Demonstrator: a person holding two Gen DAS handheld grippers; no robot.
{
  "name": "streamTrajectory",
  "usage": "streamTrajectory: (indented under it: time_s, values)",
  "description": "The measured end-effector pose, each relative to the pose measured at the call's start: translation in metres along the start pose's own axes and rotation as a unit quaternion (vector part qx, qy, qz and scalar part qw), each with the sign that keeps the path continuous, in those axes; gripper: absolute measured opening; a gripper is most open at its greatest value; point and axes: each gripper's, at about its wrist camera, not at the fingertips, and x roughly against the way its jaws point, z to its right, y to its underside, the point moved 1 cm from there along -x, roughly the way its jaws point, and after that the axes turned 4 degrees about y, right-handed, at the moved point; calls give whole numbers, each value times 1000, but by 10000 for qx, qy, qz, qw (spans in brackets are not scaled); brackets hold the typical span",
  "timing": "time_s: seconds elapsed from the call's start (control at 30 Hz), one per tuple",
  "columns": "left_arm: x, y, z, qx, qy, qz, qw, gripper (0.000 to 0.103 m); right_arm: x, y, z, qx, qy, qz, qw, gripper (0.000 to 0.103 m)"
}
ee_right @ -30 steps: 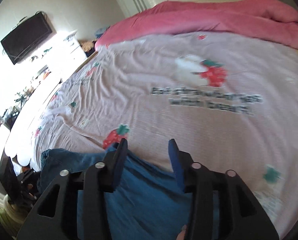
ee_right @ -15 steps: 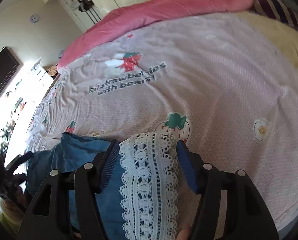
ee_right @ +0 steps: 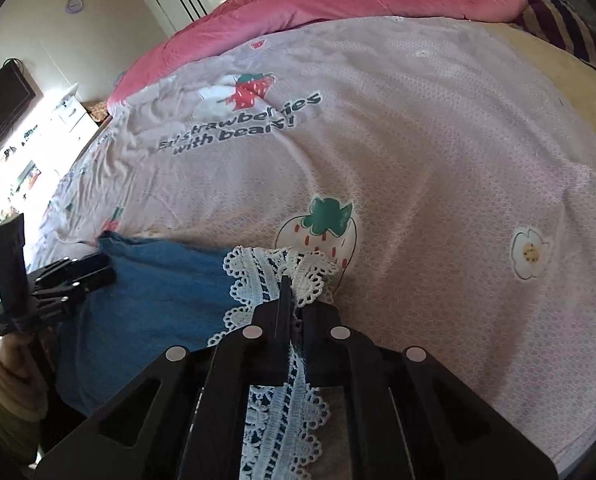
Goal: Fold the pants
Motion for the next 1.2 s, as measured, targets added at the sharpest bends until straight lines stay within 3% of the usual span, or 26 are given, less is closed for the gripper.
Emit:
streamTrajectory:
  time_s: [0.1,0.23,0.33,0.43,0.57,0.67,0.83,0.93,1.1,1.2]
  values:
    - [-2,-2,-1,5,63,31,10000,47,6,1,3,-104,-141,53,9998,8]
    - [15,1,5,-22,216,216,9995,62,46,5,-2,2,44,458,9989,41]
    - [40,11,16,-114,239,483,9985,69,76,18,-10,131,57,704,9974,51]
    - [63,28,33,-223,366,690,9967,74,92,36,-26,339,-49,757,9965,53]
    - [83,59,46,-476,147,783,9957,75,92,75,-73,899,-675,453,9926,53]
    - [98,84,32,-478,-424,790,9948,76,76,102,-98,1170,-897,-63,9891,52]
    - [120,120,-29,194,-1337,465,9897,81,61,121,-81,953,-183,-555,9937,51]
    - [124,131,-52,478,-1186,413,9909,81,60,127,-64,620,-220,-667,9956,49]
    - [116,131,-61,527,-1143,449,9910,81,57,127,-67,646,-193,-698,9953,51]
    - [130,127,-49,491,-1012,618,9917,83,81,123,-69,679,-397,-399,9961,52]
